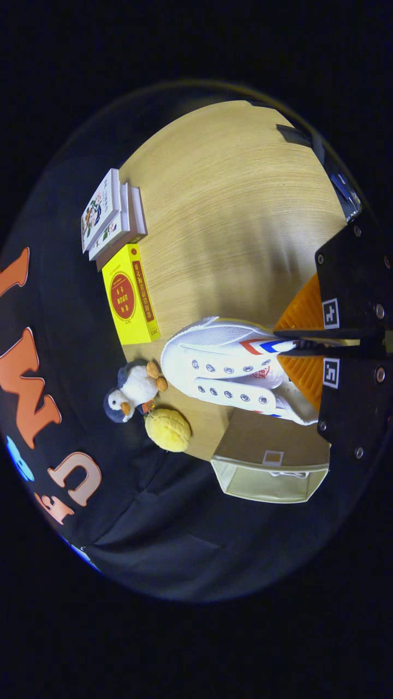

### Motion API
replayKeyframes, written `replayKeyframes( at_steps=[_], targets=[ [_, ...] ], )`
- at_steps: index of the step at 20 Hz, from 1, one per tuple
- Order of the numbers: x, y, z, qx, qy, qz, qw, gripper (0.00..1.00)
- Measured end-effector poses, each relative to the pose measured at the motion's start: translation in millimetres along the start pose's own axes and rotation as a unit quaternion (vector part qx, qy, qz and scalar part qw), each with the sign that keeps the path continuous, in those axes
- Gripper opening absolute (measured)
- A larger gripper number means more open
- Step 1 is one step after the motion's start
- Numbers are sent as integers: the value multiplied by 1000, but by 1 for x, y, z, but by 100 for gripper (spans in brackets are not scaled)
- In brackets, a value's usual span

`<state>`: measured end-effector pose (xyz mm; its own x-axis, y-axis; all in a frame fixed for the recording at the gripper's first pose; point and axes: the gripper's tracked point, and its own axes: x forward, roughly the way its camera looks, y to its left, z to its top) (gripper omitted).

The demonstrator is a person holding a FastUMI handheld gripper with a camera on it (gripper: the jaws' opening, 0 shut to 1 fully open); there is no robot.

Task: Open the storage box then place both shoes into the box .Put the left shoe in first, then the right shoe, with the right side of both shoes facing outward in a uniform manner.

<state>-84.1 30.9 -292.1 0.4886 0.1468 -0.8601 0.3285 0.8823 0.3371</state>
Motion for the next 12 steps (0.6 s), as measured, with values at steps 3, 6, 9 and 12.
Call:
replayKeyframes(
  at_steps=[3, 6, 9, 12],
  targets=[
    [-5, 34, 5, -16, 4, 10, 1000, 5],
    [-5, 74, 3, -28, 10, 28, 999, 5],
    [-3, 114, -3, -47, 23, 42, 998, 5],
    [-2, 156, -13, -57, 37, 60, 996, 5]
  ],
)
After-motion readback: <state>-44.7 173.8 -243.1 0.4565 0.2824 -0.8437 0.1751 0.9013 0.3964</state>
